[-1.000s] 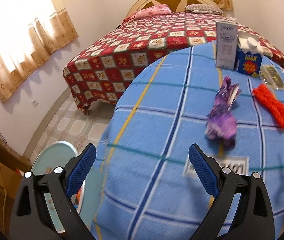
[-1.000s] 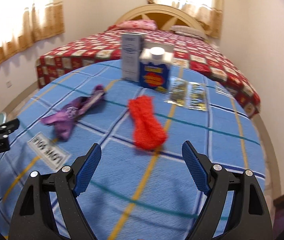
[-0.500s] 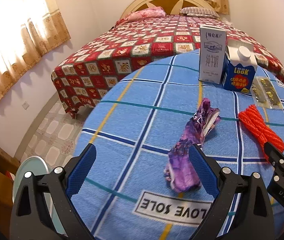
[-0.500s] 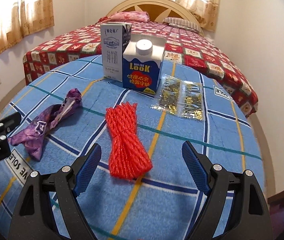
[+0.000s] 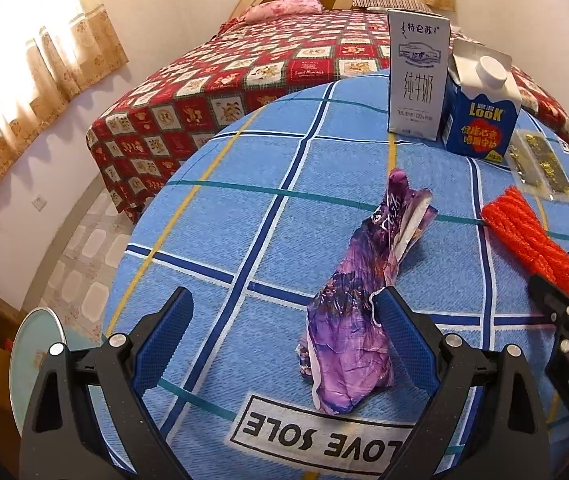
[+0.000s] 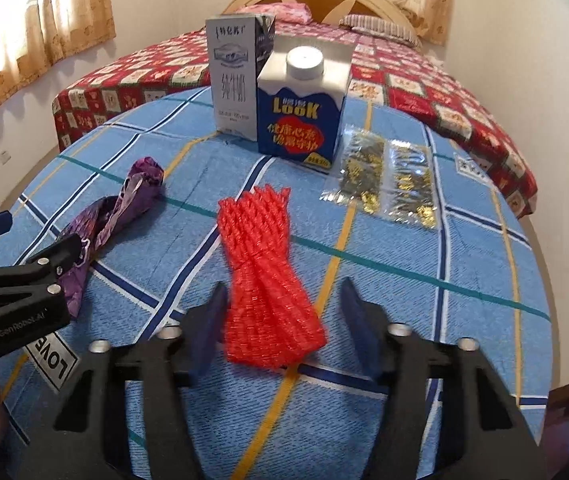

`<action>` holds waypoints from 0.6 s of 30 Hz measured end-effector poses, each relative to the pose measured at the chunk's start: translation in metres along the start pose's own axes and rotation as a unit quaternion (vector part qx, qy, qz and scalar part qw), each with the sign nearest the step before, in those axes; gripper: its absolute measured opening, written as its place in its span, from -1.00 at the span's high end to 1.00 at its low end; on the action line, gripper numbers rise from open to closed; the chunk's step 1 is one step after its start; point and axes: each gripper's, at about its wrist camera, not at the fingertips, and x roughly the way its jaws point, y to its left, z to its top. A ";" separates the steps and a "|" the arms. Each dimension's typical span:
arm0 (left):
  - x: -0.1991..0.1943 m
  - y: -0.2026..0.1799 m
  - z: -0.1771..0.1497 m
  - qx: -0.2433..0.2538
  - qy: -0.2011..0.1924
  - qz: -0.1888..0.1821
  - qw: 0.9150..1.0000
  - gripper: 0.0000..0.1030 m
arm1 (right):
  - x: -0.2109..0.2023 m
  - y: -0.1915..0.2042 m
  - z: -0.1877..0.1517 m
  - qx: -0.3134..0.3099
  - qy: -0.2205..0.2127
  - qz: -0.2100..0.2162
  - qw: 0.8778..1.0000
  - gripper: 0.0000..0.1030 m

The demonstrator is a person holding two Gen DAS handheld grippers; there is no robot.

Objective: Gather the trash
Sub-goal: 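Grasp the purple wrapper with the left tool while the right tool grasps the red mesh net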

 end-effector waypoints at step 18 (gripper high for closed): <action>-0.008 -0.015 -0.005 0.031 0.002 -0.056 0.998 0.62 | 0.003 0.005 -0.003 -0.004 0.001 0.012 1.000 0.51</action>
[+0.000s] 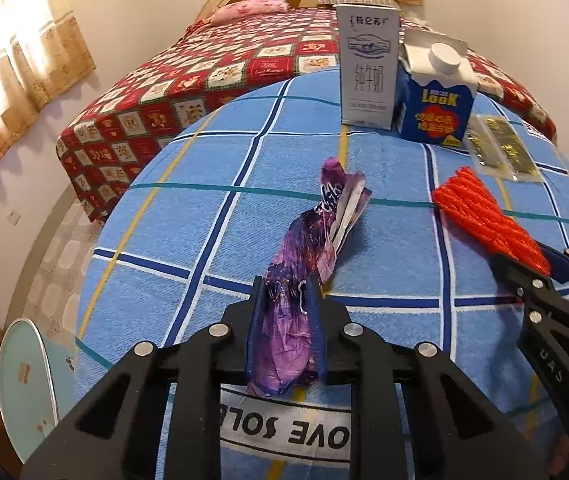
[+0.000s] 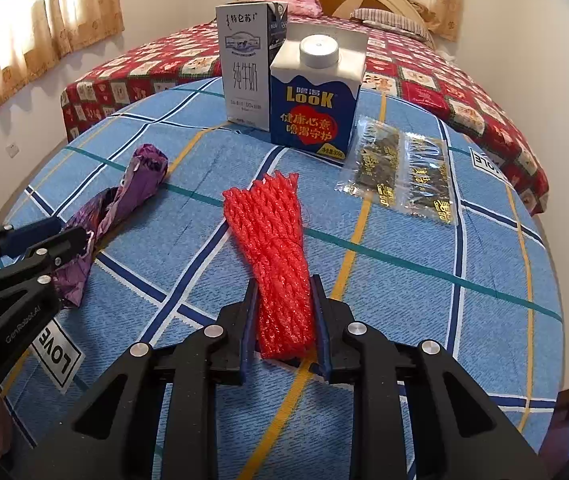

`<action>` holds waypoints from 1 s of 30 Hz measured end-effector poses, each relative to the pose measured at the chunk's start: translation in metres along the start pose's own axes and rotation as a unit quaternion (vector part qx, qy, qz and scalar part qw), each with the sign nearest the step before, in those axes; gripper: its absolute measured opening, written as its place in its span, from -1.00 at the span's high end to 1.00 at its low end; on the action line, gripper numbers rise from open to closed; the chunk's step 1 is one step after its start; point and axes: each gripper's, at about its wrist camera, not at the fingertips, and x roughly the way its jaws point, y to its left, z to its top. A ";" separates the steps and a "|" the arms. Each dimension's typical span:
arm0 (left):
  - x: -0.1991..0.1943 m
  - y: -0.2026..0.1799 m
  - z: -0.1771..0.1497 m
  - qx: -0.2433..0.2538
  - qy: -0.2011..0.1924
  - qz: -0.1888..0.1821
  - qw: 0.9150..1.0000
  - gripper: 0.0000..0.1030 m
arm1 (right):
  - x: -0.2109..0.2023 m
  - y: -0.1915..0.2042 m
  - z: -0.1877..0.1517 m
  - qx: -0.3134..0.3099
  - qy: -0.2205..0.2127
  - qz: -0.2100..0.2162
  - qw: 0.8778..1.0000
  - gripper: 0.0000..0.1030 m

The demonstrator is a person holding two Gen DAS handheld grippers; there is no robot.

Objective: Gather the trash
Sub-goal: 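Grasp the purple wrapper with the left tool while the right tool grasps the red mesh net, then lift and carry the purple wrapper and red mesh net over the blue bin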

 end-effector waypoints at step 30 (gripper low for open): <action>-0.043 0.058 -0.022 -0.014 -0.023 0.031 0.999 0.71 | -0.036 0.041 -0.013 -0.043 -0.048 0.031 0.997 0.59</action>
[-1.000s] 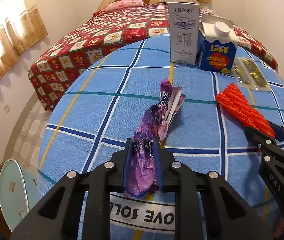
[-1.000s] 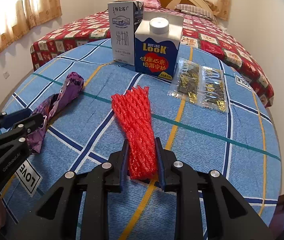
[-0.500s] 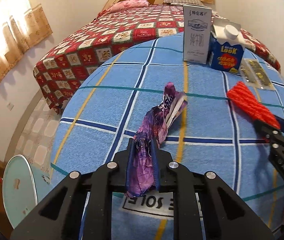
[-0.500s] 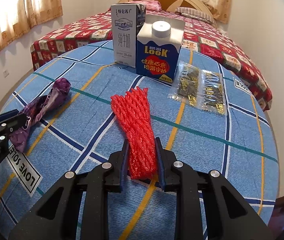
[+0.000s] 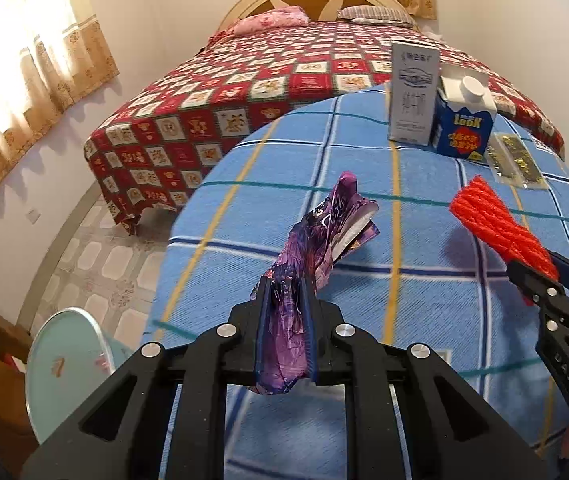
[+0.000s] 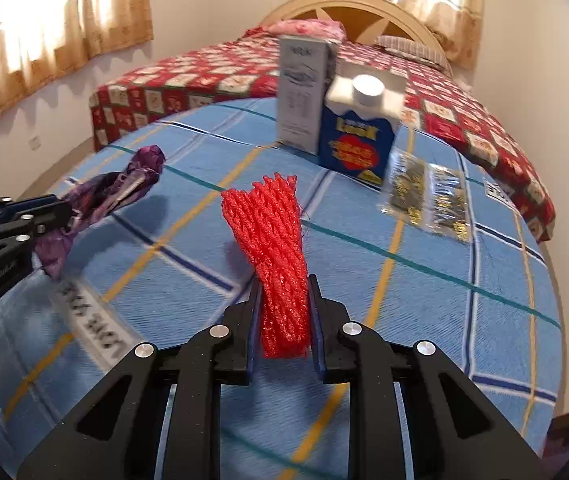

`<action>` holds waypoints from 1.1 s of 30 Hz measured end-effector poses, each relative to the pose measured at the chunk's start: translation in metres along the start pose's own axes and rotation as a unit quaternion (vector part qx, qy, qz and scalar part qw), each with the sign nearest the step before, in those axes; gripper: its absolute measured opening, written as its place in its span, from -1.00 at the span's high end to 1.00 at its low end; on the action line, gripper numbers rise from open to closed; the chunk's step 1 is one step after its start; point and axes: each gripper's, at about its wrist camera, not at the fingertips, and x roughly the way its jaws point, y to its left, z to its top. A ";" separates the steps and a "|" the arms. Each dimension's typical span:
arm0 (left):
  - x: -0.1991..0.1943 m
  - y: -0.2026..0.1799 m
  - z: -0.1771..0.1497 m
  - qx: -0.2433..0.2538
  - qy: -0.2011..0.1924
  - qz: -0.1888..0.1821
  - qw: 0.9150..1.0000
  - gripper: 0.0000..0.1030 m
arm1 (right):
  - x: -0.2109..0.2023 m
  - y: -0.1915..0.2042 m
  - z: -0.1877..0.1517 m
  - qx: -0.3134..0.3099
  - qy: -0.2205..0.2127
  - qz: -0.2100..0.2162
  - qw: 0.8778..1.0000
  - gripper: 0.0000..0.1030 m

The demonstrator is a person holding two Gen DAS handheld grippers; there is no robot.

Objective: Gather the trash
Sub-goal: 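Lift and carry the purple wrapper and red mesh net over the blue bin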

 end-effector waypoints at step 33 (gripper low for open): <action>-0.067 0.082 -0.073 -0.030 -0.015 0.031 0.999 0.71 | -0.060 0.106 -0.020 -0.044 -0.042 0.081 0.995 0.59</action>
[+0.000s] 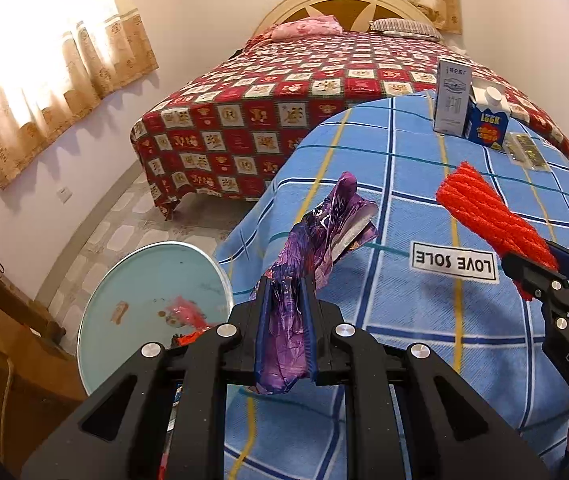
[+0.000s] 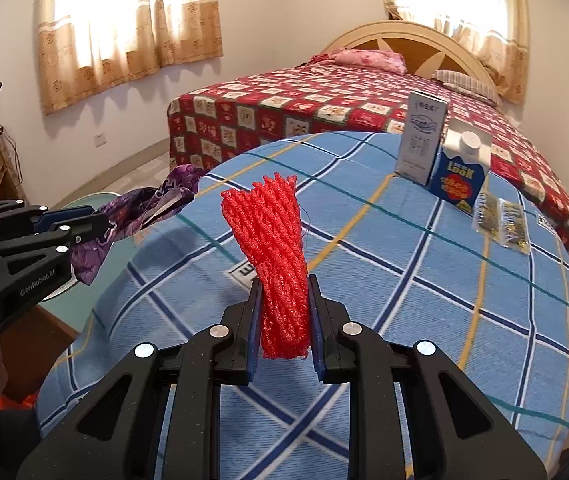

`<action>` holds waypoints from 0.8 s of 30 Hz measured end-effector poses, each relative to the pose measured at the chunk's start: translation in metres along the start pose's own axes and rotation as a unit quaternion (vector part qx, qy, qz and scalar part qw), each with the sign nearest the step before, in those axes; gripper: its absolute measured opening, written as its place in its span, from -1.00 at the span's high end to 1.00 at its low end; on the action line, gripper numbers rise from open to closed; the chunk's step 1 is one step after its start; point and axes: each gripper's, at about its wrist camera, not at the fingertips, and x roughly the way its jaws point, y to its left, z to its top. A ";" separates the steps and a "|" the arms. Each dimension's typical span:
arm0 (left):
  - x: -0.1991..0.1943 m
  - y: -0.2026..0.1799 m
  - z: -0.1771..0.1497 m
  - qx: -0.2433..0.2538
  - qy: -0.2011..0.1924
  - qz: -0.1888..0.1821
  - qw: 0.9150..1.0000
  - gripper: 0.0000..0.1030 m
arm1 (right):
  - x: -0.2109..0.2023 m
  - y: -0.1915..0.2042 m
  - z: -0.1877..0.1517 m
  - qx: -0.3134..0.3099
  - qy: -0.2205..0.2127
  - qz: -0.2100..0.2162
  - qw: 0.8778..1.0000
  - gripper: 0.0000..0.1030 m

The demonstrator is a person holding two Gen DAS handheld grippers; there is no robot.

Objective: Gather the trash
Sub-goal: 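Lift and carry the purple wrapper and red mesh net over the blue bin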

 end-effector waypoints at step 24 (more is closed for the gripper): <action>-0.021 0.052 -0.029 -0.019 0.002 0.034 0.999 0.71 | -0.008 0.037 0.002 -0.025 -0.006 0.019 0.999 0.59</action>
